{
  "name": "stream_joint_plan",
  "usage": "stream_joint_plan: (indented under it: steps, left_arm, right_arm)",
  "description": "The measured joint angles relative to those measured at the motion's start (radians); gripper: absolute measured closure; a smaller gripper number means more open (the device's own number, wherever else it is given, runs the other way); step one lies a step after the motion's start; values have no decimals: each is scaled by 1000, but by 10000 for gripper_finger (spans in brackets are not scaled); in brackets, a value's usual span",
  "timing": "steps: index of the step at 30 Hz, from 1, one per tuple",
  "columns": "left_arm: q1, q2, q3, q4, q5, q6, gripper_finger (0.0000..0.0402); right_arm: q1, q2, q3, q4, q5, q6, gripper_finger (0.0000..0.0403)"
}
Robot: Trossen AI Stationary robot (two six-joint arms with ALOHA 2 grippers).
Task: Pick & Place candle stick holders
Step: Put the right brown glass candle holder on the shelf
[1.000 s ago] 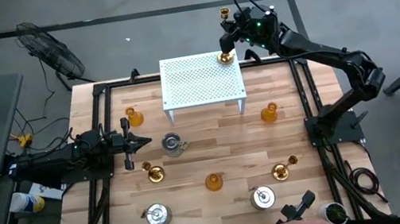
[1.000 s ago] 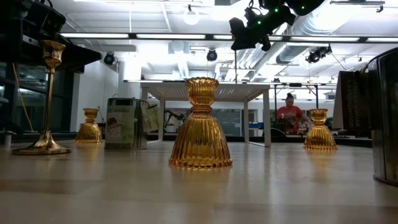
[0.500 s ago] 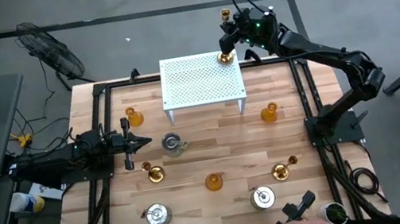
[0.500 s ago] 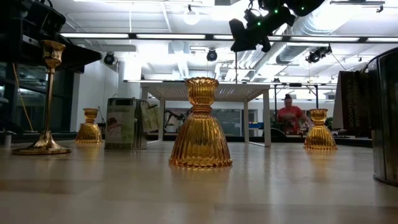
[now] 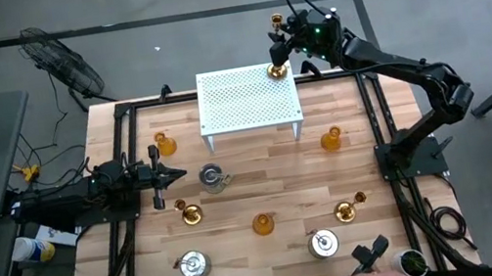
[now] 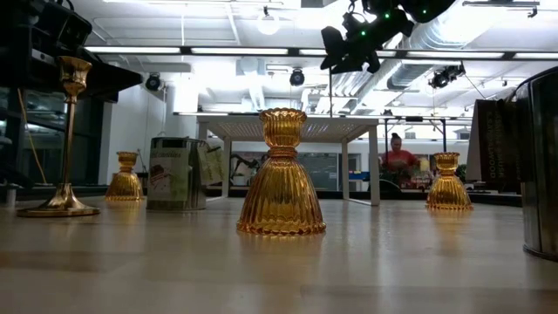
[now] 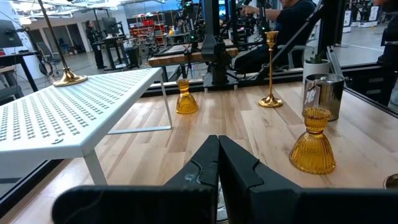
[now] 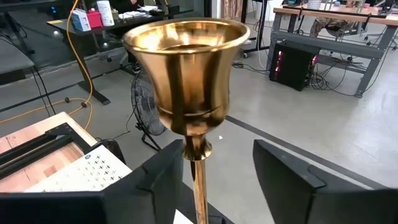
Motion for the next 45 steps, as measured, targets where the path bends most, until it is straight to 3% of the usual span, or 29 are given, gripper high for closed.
stream_joint_plan:
  steps: [6, 16, 45]
  left_arm:
    - [0, 0, 0, 0, 0, 0, 402]
    - [0, 0, 0, 0, 0, 0, 402]
    - [0, 0, 0, 0, 0, 0, 402]
  right_arm:
    - [3, 0, 0, -27, -1, 8, 191]
    - [9, -20, 1, -61, -1, 11, 191]
    - [121, -181, -1, -526, -11, 11, 191]
